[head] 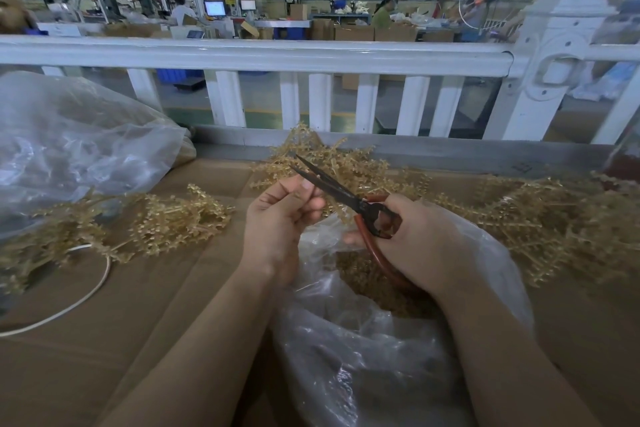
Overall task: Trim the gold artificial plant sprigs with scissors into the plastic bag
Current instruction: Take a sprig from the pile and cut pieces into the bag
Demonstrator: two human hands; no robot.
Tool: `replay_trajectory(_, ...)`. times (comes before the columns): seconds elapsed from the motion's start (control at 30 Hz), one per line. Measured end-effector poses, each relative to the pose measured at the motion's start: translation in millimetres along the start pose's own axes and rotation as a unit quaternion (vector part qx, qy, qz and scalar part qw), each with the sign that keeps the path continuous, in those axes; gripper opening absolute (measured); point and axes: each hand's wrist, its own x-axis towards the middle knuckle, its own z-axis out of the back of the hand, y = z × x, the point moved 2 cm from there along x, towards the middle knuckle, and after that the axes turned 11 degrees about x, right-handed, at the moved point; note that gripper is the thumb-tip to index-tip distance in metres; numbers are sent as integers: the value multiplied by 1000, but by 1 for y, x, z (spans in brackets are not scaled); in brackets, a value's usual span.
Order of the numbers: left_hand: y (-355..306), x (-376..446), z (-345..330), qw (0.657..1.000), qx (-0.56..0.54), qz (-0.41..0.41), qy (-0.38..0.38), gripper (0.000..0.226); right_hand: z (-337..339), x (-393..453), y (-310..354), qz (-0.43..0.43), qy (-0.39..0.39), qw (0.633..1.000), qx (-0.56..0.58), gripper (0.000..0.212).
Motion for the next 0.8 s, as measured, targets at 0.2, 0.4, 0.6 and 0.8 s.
replay_trajectory(0.2, 0, 0, 1, 1000, 23, -4, 16, 21, 1, 0, -1, 28, -14, 999, -19, 58)
replay_trajectory(0.4, 0, -1, 0, 999, 16, 9, 27, 21, 1, -2, -2, 44, -39, 998, -11, 54)
replay_trajectory(0.6, -1, 0, 0, 999, 11, 25, 23, 14, -1, 0, -4, 19, -23, 1000, -3, 64)
replay_trajectory(0.8, -1, -1, 1, 999, 14, 25, 24, 19, 0, 0, -2, 12, -4, 1000, 8, 69)
